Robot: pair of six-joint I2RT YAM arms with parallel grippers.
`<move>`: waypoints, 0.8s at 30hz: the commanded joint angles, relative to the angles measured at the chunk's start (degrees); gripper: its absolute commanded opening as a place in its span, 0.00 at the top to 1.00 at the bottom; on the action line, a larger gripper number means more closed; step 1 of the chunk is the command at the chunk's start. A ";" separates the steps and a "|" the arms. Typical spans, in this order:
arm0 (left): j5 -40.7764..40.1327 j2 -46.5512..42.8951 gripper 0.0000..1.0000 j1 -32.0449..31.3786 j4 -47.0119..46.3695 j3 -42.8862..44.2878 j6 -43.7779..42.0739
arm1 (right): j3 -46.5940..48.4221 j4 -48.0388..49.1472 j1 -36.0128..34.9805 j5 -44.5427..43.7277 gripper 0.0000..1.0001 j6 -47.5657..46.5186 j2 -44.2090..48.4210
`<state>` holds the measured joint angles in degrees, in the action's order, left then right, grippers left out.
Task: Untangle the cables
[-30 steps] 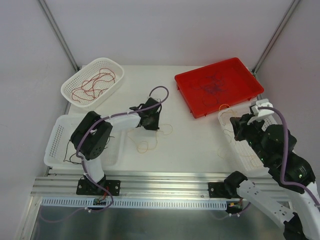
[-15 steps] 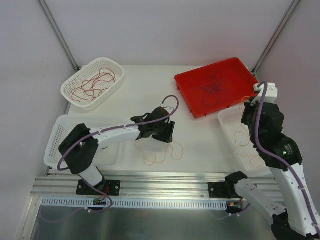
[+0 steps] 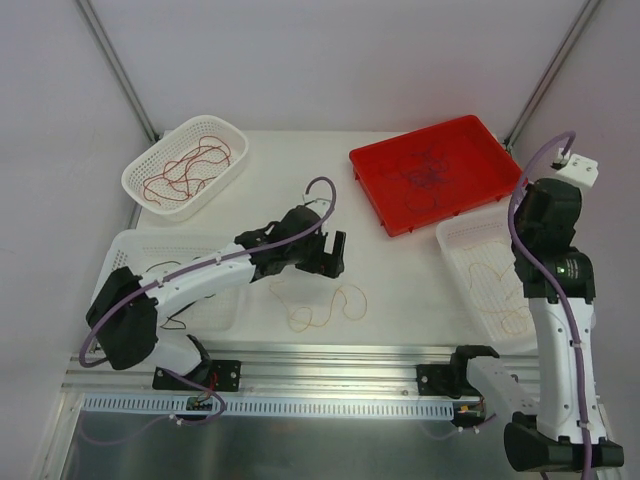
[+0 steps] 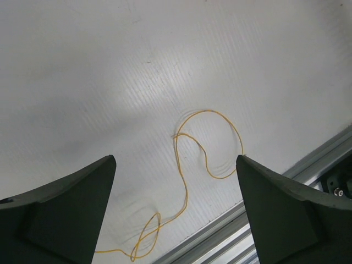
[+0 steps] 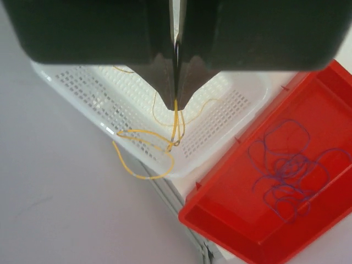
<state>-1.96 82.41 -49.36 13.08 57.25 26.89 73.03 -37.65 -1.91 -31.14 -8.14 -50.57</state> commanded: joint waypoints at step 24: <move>-25.45 -34.77 0.01 15.88 8.72 -4.60 -19.06 | -21.18 3.37 10.28 18.03 0.03 14.49 -5.86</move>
<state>-19.11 50.13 -34.02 20.95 55.02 12.78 47.83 -35.77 10.96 -19.51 11.31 -59.70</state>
